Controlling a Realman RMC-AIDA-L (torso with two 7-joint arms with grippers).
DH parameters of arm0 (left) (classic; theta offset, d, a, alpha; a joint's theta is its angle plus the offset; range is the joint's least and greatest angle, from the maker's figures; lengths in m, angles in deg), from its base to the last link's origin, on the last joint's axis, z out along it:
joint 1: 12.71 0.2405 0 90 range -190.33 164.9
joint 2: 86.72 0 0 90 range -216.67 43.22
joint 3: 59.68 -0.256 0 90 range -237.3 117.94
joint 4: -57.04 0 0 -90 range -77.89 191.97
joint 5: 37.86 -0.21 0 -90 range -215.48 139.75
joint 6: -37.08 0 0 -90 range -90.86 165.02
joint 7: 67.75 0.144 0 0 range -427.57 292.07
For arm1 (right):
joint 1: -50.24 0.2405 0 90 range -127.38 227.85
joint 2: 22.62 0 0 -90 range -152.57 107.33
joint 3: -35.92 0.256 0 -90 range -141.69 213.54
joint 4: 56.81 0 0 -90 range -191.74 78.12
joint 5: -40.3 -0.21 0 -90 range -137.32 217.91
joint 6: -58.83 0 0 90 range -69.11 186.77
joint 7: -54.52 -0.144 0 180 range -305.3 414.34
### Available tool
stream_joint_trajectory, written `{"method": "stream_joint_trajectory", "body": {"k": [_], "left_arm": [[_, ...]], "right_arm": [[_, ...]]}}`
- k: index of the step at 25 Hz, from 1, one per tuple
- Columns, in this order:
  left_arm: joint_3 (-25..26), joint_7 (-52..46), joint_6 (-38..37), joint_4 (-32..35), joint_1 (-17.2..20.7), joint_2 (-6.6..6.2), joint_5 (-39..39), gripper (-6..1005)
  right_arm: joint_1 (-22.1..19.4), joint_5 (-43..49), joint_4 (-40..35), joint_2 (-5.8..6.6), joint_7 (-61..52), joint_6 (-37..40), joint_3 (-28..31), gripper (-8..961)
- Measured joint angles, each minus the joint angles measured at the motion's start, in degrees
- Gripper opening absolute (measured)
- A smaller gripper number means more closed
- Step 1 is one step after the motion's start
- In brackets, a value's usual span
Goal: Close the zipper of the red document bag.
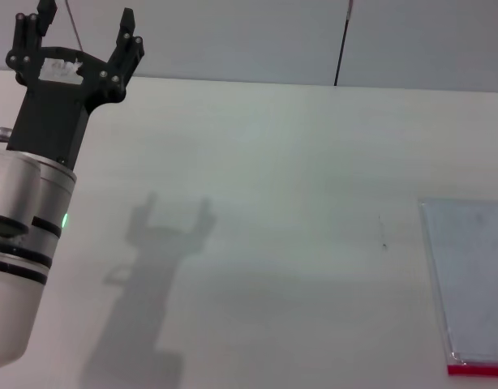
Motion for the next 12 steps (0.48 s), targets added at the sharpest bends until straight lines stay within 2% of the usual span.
{"method": "stream_joint_trajectory", "body": {"k": [12], "left_arm": [[-0.39, -0.27, 0.96, -0.61, 0.03, -0.03, 0.02, 874]], "right_arm": [[0.09, -0.15, 0.42, -0.08, 0.0, -0.02, -0.23, 718]]}}
